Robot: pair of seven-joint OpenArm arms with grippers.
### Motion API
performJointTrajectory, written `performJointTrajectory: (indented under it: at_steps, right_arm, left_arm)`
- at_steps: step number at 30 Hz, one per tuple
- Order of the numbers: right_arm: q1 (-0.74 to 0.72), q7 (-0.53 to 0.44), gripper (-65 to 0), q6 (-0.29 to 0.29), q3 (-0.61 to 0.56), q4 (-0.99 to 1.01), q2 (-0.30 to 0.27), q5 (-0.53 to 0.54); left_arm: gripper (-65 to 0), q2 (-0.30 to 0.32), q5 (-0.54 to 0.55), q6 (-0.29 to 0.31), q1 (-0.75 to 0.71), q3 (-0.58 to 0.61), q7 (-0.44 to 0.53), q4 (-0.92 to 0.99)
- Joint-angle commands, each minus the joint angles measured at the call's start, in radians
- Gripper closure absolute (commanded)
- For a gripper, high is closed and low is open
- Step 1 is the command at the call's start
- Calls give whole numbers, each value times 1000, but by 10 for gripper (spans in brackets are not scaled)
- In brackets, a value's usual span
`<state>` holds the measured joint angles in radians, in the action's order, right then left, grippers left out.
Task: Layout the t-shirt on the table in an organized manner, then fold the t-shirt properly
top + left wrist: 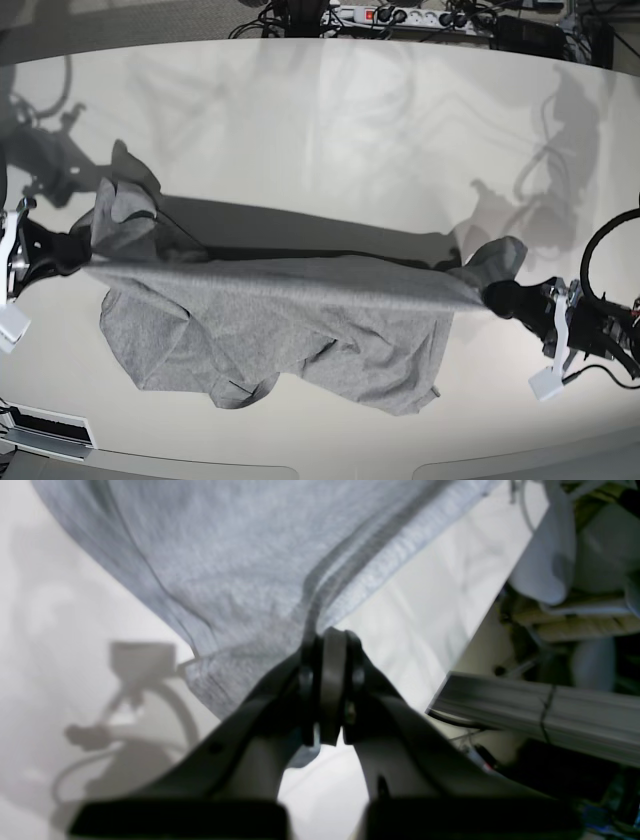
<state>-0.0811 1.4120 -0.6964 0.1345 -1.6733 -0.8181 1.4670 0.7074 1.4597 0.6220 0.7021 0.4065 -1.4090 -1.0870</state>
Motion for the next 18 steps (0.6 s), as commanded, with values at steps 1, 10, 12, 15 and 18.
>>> performJointTrajectory:
  at_steps: [1, 10, 12, 15, 18]
  right_arm:
    - [1, -16, 0, -2, 10, -19, -27, 17]
    - [37, -201, 0, -2, 8, -20, 89, -379]
    - [37, -321, 0, -2, 8, -20, 118, -515]
    - [37, -473, -42, -2, 8, -19, 158, -704]
    - [36, -571, -270, 47, 8, -19, 179, -800]
  left_arm:
    - [0, 21, 24, 7, 12, -12, 13, -11]
    - [0, 42, 24, 60, -59, -12, 13, -10]
    - [0, 40, 24, 60, -59, -12, 13, -11]
    - [0, 43, 24, 60, -59, -12, 13, -10]
    - [0, 43, 24, 60, -59, -12, 13, -10]
